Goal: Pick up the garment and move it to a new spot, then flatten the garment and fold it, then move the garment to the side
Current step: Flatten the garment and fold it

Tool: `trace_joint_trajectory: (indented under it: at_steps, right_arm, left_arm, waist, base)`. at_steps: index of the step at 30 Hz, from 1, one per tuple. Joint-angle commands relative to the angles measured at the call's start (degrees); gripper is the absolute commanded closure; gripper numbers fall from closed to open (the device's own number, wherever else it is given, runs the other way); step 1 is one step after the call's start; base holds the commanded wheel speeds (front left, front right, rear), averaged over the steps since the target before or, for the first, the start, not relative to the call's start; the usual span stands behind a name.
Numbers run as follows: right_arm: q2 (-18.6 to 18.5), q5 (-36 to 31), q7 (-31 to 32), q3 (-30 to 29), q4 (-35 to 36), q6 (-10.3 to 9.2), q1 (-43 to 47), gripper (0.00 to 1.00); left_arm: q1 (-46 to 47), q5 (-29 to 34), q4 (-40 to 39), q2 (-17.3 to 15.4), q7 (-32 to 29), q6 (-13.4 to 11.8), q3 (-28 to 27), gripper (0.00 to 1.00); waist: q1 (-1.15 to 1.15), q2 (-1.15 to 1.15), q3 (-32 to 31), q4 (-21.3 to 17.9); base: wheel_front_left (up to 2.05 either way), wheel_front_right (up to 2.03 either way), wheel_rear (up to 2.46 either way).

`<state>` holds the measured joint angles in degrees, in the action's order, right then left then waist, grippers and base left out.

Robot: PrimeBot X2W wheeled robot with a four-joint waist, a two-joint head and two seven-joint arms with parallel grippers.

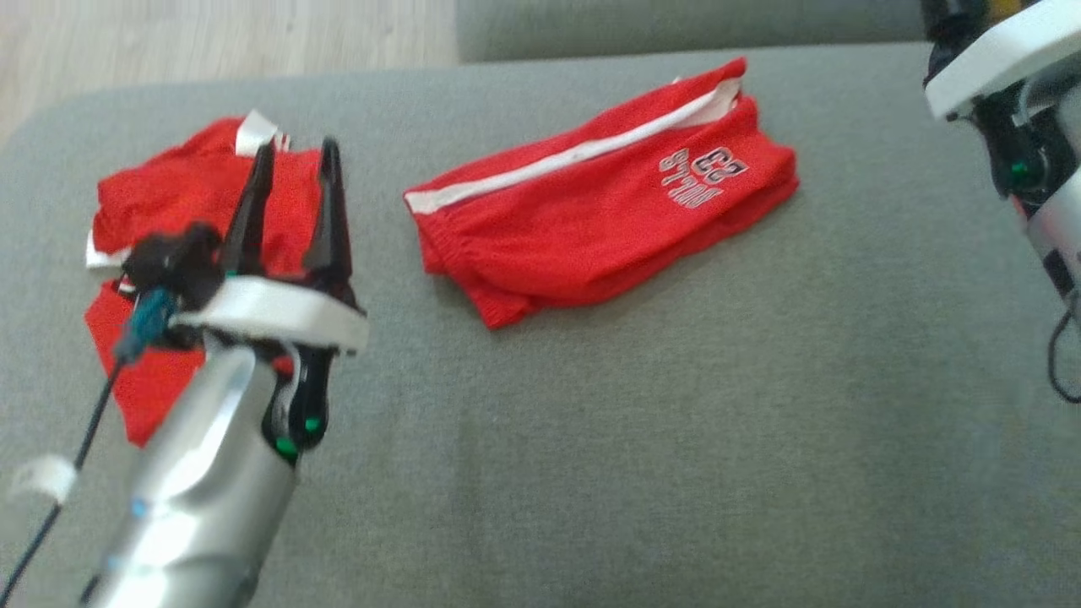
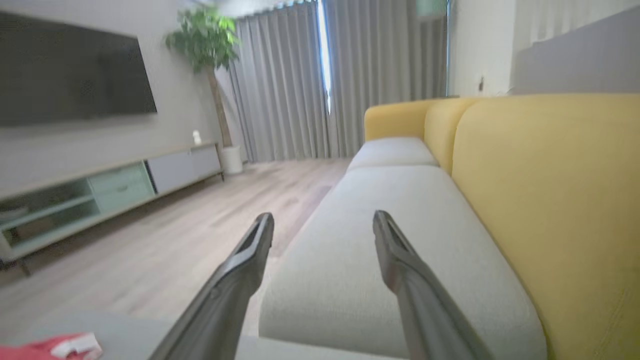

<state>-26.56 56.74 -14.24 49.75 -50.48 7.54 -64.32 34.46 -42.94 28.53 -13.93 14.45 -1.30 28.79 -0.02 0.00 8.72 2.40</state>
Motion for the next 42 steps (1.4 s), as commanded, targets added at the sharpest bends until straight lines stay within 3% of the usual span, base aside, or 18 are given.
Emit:
trace_joint_trajectory:
  at_steps: [1,7,15,20,26,35,42]
  right_arm:
    - [0.9,-2.2,-0.7,-3.5,2.6,-0.05,3.1,0.00]
    - [6.6,-15.6,-0.7,-22.8,12.3,-0.05,18.9,0.00]
    - [17.6,-31.5,-0.7,-38.1,22.9,-0.05,39.4,0.00]
    - [22.3,-37.0,-0.7,-41.4,24.4,-0.05,47.5,0.00]
    - [23.6,-38.1,-0.8,-42.0,25.5,-0.05,51.4,0.00]
    - [23.7,-37.8,-0.6,-42.7,26.3,-0.05,49.6,0.00]
    - [23.7,-40.0,3.2,-46.5,24.1,-0.05,42.6,0.00]
  left_arm:
    - [0.1,1.3,-2.9,-2.1,0.5,-0.5,-3.0,0.00]
    - [-8.8,5.8,-7.4,-1.2,0.5,-1.0,-5.3,0.00]
    - [-17.7,10.1,-10.5,2.1,0.5,-0.1,-7.9,0.00]
    - [-22.9,12.5,-12.0,4.8,0.5,0.7,-11.0,0.00]
    - [-26.7,15.3,-13.1,7.7,0.5,2.4,-14.6,0.00]
    - [-25.6,18.3,-12.7,9.4,0.5,4.8,-16.5,0.00]
    - [-22.1,19.6,-11.9,10.5,0.5,5.8,-15.9,0.00]
  waist:
    - [0.02,0.00,-2.6,-1.6]
    - [0.02,0.00,-6.1,-2.2]
    - [0.02,0.00,-8.5,-2.1]
    - [0.02,0.00,-9.1,-2.3]
    - [0.02,0.00,-8.7,-2.4]
    - [0.02,0.00,-6.1,-1.5]
    - [0.02,0.00,-0.6,1.2]
  base:
    - [0.00,0.00,0.00]
    - [0.00,0.00,0.00]
    - [0.00,0.00,0.00]
    - [0.00,0.00,0.00]
    - [0.00,0.00,0.00]
    - [0.00,0.00,0.00]
    - [0.00,0.00,0.00]
